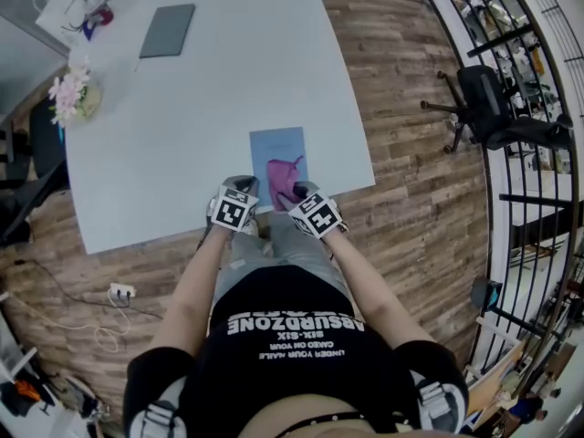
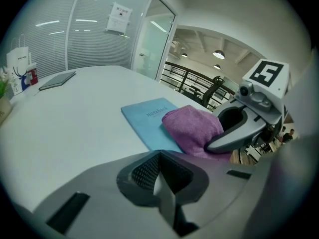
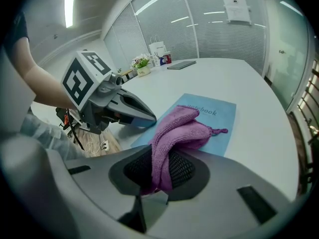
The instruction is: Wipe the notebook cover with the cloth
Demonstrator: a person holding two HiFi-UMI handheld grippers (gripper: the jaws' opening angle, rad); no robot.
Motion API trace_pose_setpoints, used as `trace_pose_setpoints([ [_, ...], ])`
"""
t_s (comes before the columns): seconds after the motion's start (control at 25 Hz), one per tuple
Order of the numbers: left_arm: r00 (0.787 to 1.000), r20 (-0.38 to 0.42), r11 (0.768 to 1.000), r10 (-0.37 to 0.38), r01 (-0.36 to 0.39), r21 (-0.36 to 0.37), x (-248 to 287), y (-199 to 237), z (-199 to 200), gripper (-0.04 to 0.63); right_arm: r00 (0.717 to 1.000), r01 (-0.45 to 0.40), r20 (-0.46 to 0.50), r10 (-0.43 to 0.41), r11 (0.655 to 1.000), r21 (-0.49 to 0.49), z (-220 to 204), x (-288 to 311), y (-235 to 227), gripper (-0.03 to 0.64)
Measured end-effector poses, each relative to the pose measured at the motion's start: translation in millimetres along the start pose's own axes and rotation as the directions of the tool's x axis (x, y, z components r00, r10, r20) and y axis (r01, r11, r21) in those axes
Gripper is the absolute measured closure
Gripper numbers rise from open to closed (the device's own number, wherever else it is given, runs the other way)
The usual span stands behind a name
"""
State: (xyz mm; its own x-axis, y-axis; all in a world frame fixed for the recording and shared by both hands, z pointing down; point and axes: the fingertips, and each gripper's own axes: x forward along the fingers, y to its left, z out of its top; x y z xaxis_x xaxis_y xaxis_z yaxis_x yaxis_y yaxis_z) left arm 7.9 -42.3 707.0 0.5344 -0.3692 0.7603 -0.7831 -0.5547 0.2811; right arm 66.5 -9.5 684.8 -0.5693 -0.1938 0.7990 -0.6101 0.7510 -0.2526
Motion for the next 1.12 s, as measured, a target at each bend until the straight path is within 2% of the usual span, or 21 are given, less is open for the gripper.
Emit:
trace_pose_setpoints([
  [0.28, 0.999, -0.026, 0.999, 0.019, -0.018, 0.030, 0.8, -1.9, -0.2, 0.578, 0.999, 0.015, -0.034, -0.016, 0.999, -0.033, 1.0, 4.4, -4.5, 0.534],
  [0.52, 1.000, -0.029, 1.000, 0.009, -0.009, 0.001, 1.4, -4.3, 1.7, 0.578, 0.999, 0.035, -0.038, -0.037, 0.998, -0.043, 11.3, 6.7, -17.9, 0.534],
  [0.84, 0.999, -0.029, 1.000, -0.013, 0.012, -0.027, 1.8, -1.8, 1.5, 0.578, 0.999, 0.037, -0.026, -0.038, 0.999, -0.040, 39.3, 20.5, -42.4, 0.534],
  [1.12, 0.998, -0.044, 0.999, -0.044, 0.043, -0.017, 2.5, -2.8, 1.2, 0.578, 0.999, 0.039, 0.015, -0.039, 0.999, -0.011, 70.4, 32.6, -70.0, 0.532],
])
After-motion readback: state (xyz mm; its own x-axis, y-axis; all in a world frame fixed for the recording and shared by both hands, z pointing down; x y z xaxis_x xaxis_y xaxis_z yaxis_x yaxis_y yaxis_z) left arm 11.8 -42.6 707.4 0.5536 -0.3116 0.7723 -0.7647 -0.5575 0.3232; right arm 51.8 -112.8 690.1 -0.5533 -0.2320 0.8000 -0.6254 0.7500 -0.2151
